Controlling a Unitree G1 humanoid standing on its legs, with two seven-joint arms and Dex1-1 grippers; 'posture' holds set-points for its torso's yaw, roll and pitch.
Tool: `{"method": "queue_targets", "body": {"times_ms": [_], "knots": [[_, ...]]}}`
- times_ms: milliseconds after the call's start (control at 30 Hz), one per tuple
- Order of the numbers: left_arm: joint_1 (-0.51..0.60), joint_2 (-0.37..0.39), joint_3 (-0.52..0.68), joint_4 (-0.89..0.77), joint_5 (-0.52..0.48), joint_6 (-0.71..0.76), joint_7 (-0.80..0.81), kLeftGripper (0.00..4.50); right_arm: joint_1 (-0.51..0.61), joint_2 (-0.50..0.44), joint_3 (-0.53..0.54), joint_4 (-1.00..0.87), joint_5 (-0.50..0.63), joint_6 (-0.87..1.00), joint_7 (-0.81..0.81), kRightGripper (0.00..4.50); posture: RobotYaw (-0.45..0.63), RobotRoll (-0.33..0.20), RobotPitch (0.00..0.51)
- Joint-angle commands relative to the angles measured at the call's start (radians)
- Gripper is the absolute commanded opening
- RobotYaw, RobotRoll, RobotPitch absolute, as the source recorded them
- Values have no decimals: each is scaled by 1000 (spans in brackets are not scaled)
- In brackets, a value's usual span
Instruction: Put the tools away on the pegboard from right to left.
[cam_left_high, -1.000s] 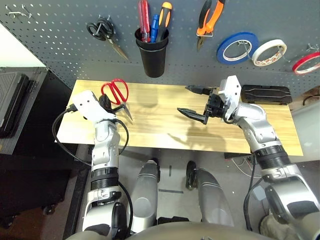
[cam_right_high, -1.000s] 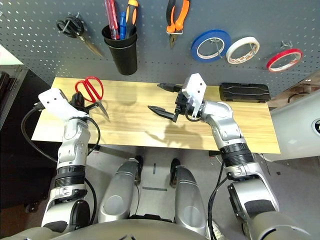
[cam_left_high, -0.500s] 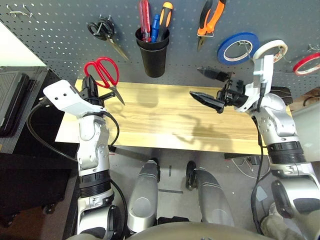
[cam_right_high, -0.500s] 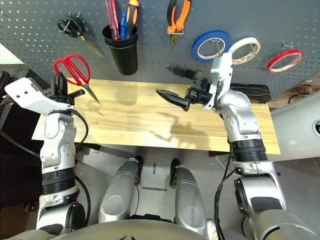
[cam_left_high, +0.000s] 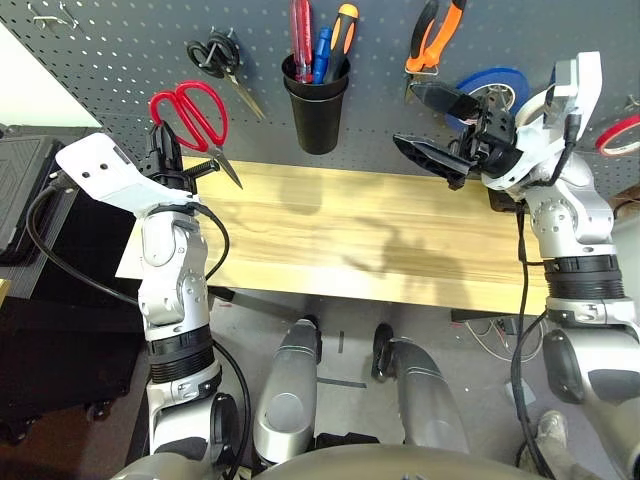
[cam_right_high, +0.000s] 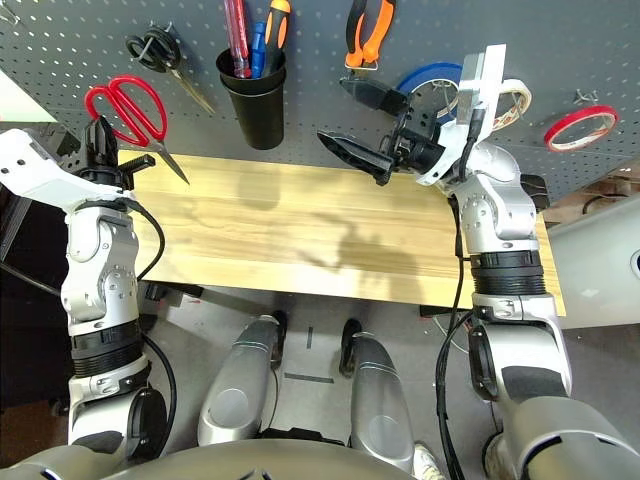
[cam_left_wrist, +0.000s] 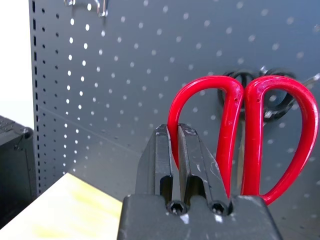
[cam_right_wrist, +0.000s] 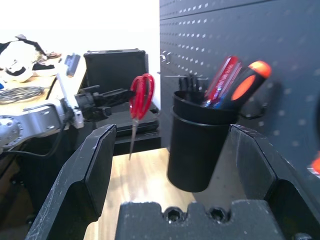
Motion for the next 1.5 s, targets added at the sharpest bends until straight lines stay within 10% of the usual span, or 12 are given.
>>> {"method": "queue_targets", "body": {"times_ms": [33, 600, 1500], "knots": [[17, 1, -4, -44, -18, 14, -15, 38, -15, -21, -20, 6, 18, 16, 24, 4500, 301, 0, 253], [37, 9, 0, -148, -92, 67, -44, 38, -66, -39, -17, 42, 9, 27, 43, 4500, 319, 0, 257], [-162, 82, 3, 155, -58, 14, -105, 38, -94, -21, -26, 22, 9, 30, -5, 4500, 281, 0, 241]]}}
